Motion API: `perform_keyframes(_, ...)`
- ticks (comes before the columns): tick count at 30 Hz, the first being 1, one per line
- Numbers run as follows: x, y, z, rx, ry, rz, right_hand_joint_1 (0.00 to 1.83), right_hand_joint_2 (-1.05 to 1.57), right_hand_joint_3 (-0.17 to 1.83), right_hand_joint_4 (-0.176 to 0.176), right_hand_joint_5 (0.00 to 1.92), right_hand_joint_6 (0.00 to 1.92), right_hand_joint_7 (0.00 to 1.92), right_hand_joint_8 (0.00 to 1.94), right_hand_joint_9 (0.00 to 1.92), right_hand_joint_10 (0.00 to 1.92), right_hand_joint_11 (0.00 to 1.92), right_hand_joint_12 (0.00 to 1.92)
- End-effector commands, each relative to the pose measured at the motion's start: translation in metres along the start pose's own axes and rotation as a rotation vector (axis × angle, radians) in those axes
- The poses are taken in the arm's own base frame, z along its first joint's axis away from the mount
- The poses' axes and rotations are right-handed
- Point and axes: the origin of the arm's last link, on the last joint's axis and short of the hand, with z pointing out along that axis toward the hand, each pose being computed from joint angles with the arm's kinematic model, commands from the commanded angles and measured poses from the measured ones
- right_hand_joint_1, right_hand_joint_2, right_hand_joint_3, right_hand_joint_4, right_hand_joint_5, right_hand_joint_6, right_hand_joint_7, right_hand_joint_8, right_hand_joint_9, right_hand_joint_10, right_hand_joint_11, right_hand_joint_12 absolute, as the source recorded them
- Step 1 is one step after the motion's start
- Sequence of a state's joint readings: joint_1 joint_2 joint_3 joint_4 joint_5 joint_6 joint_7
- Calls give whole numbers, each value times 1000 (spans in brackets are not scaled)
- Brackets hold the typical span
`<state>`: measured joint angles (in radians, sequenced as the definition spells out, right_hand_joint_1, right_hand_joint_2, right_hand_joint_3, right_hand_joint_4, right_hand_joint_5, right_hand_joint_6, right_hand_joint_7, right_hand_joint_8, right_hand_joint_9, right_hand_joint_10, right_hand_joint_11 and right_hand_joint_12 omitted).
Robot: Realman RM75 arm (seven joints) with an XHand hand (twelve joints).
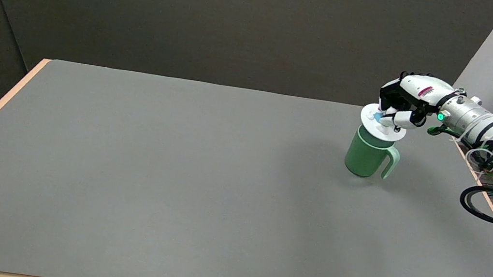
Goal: Place the white cup lid onto the cup.
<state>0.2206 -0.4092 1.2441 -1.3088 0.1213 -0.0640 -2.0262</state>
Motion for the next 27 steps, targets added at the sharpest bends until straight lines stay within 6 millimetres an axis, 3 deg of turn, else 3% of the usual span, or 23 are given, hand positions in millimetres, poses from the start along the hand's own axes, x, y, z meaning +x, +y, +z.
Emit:
perform_keyframes(1, 11, -6, -19, 14, 40, 44, 1206, 1060, 231, -45, 748, 1377, 1008, 984, 998, 689, 707, 1267)
perform_keyframes(16, 19, -34, -23, 99, 63, 58, 1207, 1064, 217, -43, 754, 1362, 1011, 986, 985, 742, 749, 1214)
perform_keyframes(18, 19, -36, -23, 105, 59, 53, 1208, 1057, 215, -26, 777, 1341, 1020, 964, 1000, 709, 730, 1260)
perform_keyframes(27, 12, -34, -25, 100, 26, 30, 1210, 1043, 231, -22, 795, 1335, 1030, 937, 1015, 699, 742, 1263)
